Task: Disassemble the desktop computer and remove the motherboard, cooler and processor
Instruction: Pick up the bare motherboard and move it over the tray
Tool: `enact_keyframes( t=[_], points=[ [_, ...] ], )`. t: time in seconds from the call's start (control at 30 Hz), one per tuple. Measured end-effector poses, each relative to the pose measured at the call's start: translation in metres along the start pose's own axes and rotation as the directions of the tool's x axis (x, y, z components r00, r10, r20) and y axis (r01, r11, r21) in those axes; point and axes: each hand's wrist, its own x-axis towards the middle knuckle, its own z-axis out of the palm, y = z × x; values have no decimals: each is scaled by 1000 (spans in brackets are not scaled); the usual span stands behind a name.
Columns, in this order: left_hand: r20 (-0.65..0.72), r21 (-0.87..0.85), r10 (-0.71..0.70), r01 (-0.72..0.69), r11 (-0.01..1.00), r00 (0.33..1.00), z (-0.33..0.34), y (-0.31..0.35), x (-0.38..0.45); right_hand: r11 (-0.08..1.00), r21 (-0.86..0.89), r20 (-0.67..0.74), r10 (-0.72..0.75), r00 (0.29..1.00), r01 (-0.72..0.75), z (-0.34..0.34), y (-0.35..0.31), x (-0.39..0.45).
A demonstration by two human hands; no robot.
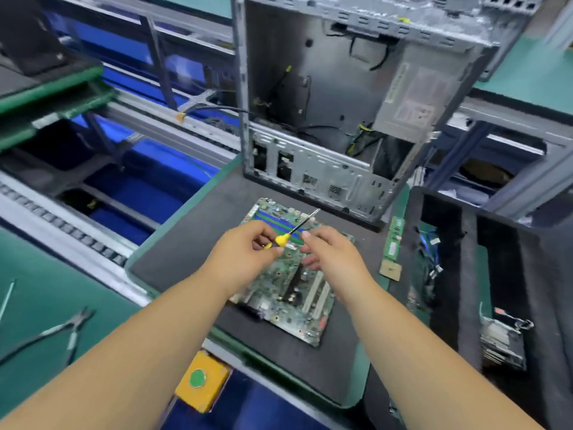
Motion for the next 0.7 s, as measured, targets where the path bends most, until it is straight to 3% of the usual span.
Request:
enact_keyframes(
  t=[0.17, 0.3, 0.43, 0.57, 0.7],
  points=[
    [-67, -12, -39, 38, 999, 997, -73, -35, -26, 991, -48, -52, -129, 990, 126, 70, -15, -17],
    [-133, -2, -141, 142, 990, 981, -132, -69, -61, 965, -88, 45, -243, 969, 247, 134, -35, -30],
    [-222, 72, -269, 290, 954, 937, -178, -109, -98, 963, -68, 131, -250, 959, 261, 189, -42, -40],
    [-244, 225, -465, 516, 826, 851, -207, -159, -128, 960, -95, 213, -239, 947, 264, 225, -39, -47],
    [-273, 548, -564, 608, 575, 779, -225, -205, -152, 962, -112, 245, -216, 945, 249, 247, -34, -53]
  ],
)
